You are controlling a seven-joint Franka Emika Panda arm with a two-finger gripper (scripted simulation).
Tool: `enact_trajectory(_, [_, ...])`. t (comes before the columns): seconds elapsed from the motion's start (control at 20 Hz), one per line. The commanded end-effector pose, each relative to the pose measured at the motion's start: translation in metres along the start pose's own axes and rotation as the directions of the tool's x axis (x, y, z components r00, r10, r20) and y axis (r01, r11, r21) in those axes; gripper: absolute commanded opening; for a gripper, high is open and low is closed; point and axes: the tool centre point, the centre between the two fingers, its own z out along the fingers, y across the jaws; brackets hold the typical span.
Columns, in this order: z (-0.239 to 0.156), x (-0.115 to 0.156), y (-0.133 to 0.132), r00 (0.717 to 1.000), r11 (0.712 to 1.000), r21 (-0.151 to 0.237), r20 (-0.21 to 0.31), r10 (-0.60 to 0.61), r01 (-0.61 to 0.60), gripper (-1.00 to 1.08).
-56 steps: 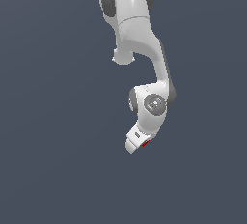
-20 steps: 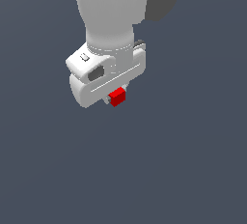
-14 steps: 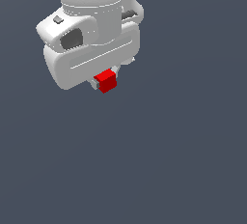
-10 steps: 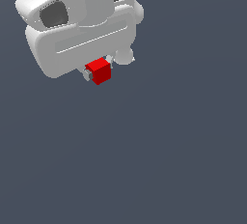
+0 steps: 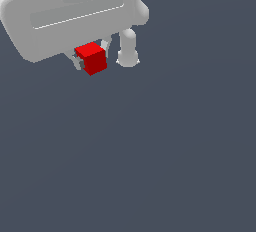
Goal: Pick up the red cube and move it to a goal position.
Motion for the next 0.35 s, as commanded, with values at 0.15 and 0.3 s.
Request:
enact_trajectory(0.15, [-0.0069, -0.001, 0.0024, 1.0, 1.0, 0.0, 0.0, 0.0, 0.0, -1.0])
enact_trajectory(0.3, [-0.0076, -0.0011, 0.0027, 1.0, 1.0, 0.0, 0.0, 0.0, 0.0, -1.0])
